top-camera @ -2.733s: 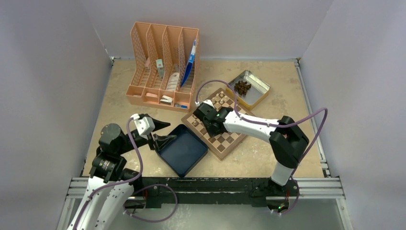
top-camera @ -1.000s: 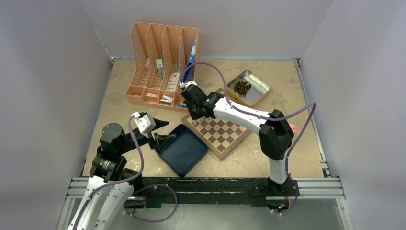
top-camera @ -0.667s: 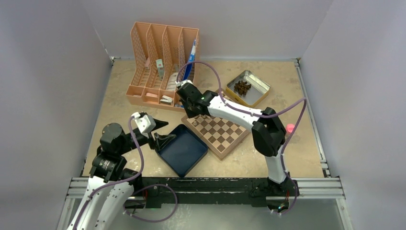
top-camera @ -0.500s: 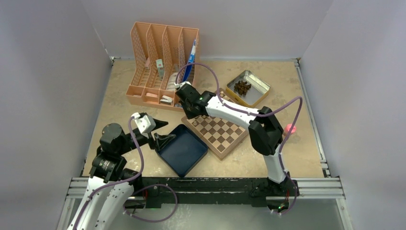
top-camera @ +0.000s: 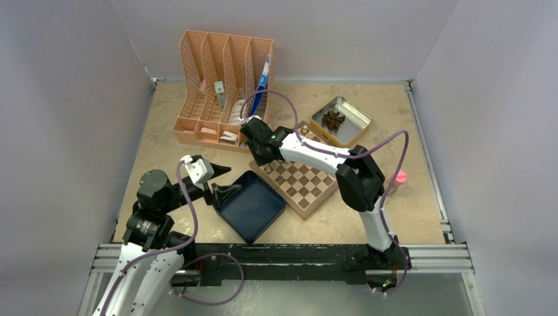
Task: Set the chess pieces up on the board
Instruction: Place the chess piece on the chessboard.
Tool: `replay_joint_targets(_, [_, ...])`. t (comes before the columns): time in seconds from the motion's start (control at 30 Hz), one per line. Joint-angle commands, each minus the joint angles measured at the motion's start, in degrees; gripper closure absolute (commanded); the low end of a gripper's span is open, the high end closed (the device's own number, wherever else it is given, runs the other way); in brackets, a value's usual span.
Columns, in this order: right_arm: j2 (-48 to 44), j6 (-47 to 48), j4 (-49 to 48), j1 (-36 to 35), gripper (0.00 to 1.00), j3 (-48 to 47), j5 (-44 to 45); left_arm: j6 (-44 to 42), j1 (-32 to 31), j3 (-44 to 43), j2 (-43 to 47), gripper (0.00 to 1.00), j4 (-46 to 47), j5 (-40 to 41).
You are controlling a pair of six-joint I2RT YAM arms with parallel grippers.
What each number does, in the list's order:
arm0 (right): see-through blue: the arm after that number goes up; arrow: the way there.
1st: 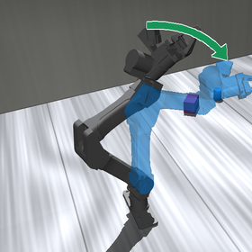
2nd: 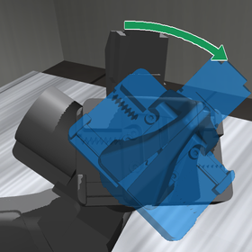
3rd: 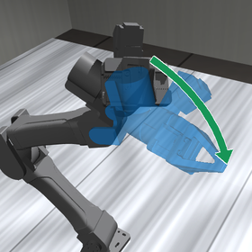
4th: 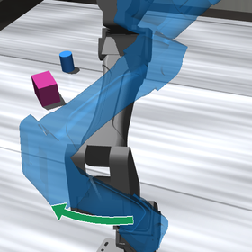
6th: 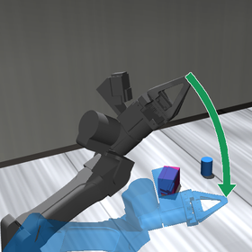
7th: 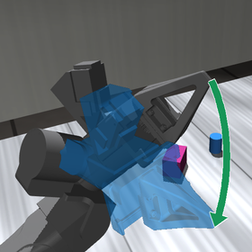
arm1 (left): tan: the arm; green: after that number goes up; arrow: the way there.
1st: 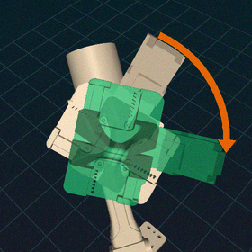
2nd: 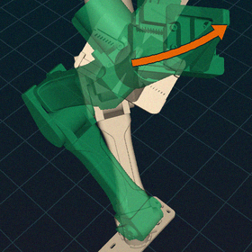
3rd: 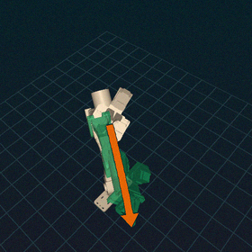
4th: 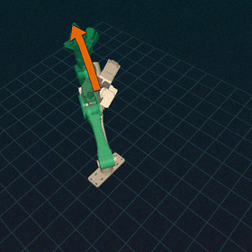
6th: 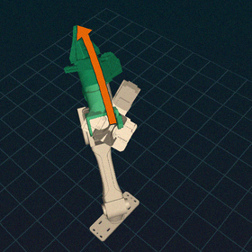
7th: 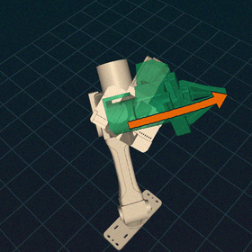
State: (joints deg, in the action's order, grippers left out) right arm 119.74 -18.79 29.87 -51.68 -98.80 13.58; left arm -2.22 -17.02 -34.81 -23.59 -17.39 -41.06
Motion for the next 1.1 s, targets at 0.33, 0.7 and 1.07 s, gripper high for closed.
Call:
replay_joint_targets(0.33, [1.6,0.3,0.5,0.1,0.84,-2.3,-1.8,-0.8,-0.1,-0.7,0.8,0.42,1.1,0.4])
replay_joint_targets(0.7, [3.6,0.2,2.2,0.1,0.83,-3.8,0.4,-0.7,-0.1,-0.6,0.4,0.42,1.6,-0.1])
replay_joint_targets(1.07, [3.1,-0.5,2.6,0.1,0.83,-3.1,1.7,-0.8,-0.1,-0.6,0.4,0.42,1.5,-0.2])
